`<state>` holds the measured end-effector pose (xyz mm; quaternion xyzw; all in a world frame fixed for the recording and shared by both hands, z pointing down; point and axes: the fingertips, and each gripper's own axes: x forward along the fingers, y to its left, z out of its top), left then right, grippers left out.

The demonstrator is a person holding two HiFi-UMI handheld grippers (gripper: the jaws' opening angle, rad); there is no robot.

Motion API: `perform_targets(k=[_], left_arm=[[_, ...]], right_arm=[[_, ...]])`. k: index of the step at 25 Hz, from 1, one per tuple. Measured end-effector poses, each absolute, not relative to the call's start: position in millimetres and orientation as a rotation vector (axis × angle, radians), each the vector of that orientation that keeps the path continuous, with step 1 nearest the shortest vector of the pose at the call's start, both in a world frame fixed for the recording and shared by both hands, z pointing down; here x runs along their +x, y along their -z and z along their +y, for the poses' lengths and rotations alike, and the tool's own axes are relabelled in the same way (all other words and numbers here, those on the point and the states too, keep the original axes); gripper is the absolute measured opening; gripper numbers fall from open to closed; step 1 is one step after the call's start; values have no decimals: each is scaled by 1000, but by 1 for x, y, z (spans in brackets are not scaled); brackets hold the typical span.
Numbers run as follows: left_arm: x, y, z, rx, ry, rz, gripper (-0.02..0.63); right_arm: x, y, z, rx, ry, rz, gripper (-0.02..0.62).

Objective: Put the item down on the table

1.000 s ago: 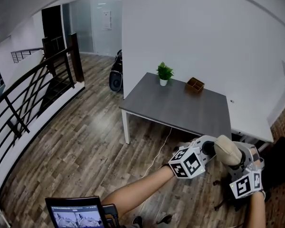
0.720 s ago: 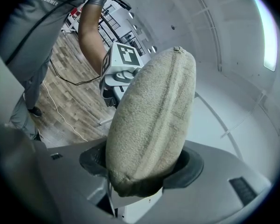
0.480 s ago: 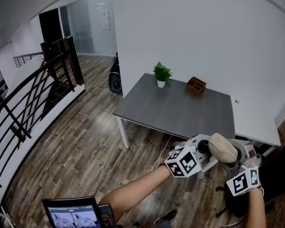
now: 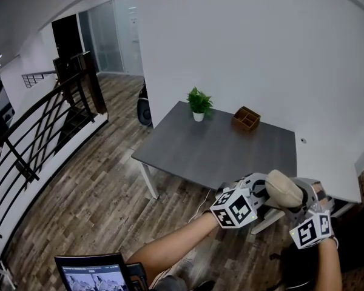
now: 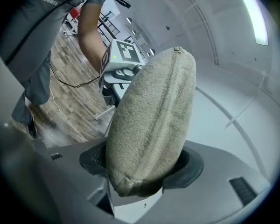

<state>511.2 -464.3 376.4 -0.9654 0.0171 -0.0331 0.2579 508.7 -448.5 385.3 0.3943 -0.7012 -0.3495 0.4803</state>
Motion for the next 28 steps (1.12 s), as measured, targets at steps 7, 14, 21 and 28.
perform_targets(k=[7,14,21,28], left_arm=[[552,-389,-513,-2608,125,35,-3],[592,-405,-593,-2628,107,-42,-3],[611,-372,-693,-2617,28,-99,-3],[610,-365,-761,-2608,-4,-116,-3]], right_arm=[[552,-398,-500,987,826,-1753,265],[591,-415,-577,1023,756,-1721,265],[608,-377,-675,1114,740,-1675,265],[605,-369,-739,1162,720,-1701,265]])
